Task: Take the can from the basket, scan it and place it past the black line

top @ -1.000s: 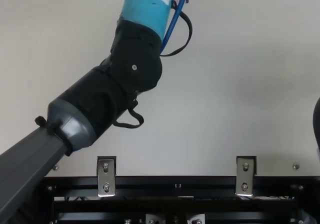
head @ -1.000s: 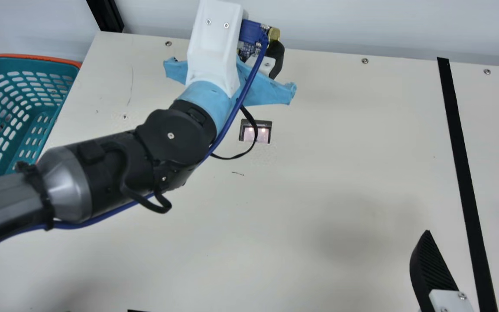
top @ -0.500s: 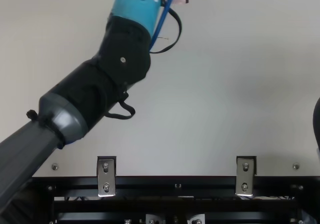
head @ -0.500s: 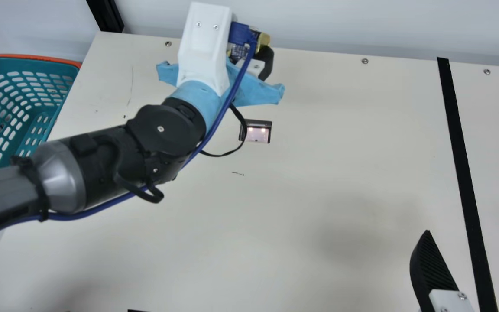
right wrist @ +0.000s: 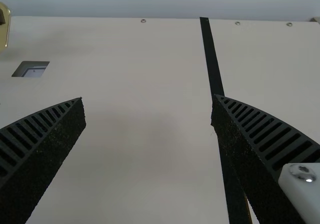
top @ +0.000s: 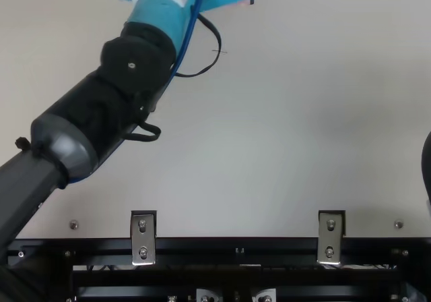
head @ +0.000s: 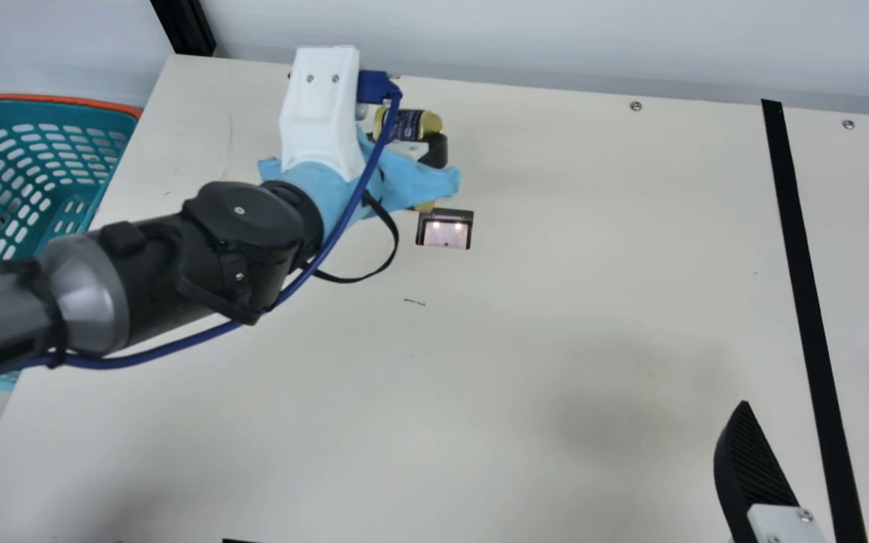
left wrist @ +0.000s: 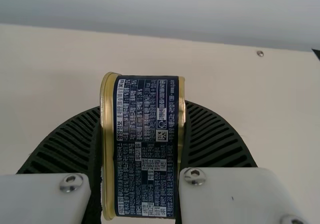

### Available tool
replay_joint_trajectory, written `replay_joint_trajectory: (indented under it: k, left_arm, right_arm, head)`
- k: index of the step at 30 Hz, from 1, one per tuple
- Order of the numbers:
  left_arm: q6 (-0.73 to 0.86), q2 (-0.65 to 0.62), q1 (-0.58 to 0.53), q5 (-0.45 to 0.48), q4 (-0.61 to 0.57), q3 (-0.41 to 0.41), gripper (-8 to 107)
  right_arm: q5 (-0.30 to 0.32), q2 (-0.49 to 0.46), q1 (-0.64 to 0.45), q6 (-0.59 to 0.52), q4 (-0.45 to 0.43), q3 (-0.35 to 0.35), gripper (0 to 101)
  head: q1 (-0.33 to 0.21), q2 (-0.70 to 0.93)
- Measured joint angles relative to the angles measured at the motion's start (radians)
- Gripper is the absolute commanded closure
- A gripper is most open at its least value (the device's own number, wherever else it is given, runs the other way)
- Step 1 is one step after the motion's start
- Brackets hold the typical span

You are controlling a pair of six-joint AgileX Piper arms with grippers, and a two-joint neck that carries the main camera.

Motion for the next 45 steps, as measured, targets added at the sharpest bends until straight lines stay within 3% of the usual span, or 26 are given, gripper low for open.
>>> replay_joint_trajectory:
  k: [7,17,23,33,45]
  left_arm:
    - [0.000,-0.036,-0.007,-0.011,0.022,0.000,89]
    - [0.000,-0.102,-0.088,0.132,0.170,-0.079,89]
    - [0.062,-0.118,-0.194,0.260,0.184,-0.090,89]
    - [0.168,-0.137,-0.301,0.425,0.186,-0.054,89]
    - [0.149,-0.085,-0.323,0.462,0.185,-0.023,89]
  right_arm:
    - [0.000,0.000,0.000,0.000,0.000,0.000,0]
    - [0.000,0.000,0.000,0.000,0.000,0.000,0]
    - [0.000,0.000,0.000,0.000,0.000,0.000,0]
    - [0.000,0.000,0.000,0.000,0.000,0.000,0]
    - [0.000,0.000,0.000,0.000,0.000,0.000,0]
  head:
    - [-0.005,0.000]
    - [0.000,0.005]
    - [0.000,0.005]
    - [-0.005,0.000]
    - [0.000,0.005]
